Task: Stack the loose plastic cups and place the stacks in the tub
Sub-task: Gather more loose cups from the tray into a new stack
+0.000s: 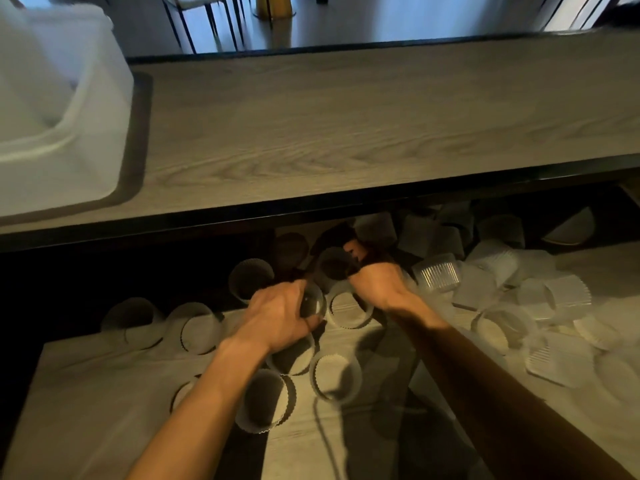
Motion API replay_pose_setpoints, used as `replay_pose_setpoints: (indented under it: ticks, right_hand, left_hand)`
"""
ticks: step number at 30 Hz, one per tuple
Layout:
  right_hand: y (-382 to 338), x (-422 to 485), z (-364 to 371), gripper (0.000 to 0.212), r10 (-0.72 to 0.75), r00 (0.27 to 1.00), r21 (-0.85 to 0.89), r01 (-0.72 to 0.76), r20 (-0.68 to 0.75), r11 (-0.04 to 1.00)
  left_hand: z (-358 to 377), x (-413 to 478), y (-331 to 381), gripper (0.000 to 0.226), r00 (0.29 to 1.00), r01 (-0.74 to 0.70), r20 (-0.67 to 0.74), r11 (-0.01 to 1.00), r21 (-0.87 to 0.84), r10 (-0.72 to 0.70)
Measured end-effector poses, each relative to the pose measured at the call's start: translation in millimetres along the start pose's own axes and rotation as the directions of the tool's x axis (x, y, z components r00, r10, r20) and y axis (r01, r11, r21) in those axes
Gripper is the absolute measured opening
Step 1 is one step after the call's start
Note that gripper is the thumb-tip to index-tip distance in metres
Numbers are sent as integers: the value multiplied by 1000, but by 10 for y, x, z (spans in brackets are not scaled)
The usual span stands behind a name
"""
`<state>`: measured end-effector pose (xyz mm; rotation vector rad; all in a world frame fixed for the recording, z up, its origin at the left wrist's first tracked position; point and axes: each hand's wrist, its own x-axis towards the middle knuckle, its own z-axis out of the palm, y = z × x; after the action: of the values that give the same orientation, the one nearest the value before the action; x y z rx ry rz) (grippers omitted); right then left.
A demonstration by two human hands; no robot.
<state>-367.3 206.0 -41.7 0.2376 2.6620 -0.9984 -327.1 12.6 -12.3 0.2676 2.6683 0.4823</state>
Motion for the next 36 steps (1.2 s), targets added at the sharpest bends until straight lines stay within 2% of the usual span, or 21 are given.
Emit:
replay_pose_setpoints:
  ticks: [2,4,7,9,12,15,18,20,22,24,25,27,29,33,36]
  right_hand:
    - [-49,-51,-40,41,-27,999,-114,32,46,993]
    - [-94,-111,-90,48,-10,995,-150,24,95,988]
    - [-134,-192,-86,39,-15,985,-363,77,171,929]
    - [-172,-256,-62,28,-35,984,-416,107,177,903]
    - [-200,-285,-42,24,-8,985,-431,82,171,899]
    - [-247,-295,-81,31,3,994,-415,44,113,909]
    - [-285,-256,-146,48,63,990,-339,-16,127,940]
    - [-246,-187,-135,51,131,985,-161,-112,109,981]
    - [-174,-147,-101,49,125,991,76,-127,38,989]
    - [-141,-183,-135,48,57,997,236,-66,44,970]
    - [-138,-210,-166,53,-3,995,258,-23,100,966]
    - [-159,-264,-230,73,-99,964,234,40,245,971]
    - [-130,-263,-223,89,-153,936,223,84,316,971]
    - [-116,-252,-312,79,-161,958,238,103,237,966]
    - [-139,-221,-381,82,-125,976,20,123,176,992]
  left_hand:
    - [20,-33,-26,57,1000,-11,-13,999,35,12]
    - [45,-75,-38,67,999,-23,-29,998,62,25]
    - [65,-147,-38,71,997,-36,-69,998,60,40]
    - [72,-200,-37,72,995,-35,-87,998,53,40]
    - [80,-249,15,73,993,-39,-107,999,25,42]
    - [113,-229,111,63,986,-61,-152,997,44,67]
    - [96,-147,183,47,977,-57,-198,993,99,76]
    - [48,-78,206,34,979,-31,-199,998,54,41]
    - [23,-13,209,24,979,34,-200,999,-10,-36]
    - [25,45,191,39,977,131,-154,983,-125,-150]
    - [28,70,179,42,973,169,-116,960,-222,-198]
    - [25,88,177,38,964,227,-46,897,-379,-263]
    - [25,92,191,34,950,273,-9,845,-459,-311]
    - [-20,141,242,34,939,295,-6,815,-498,-344]
    - [-42,157,286,38,944,275,-46,857,-435,-326]
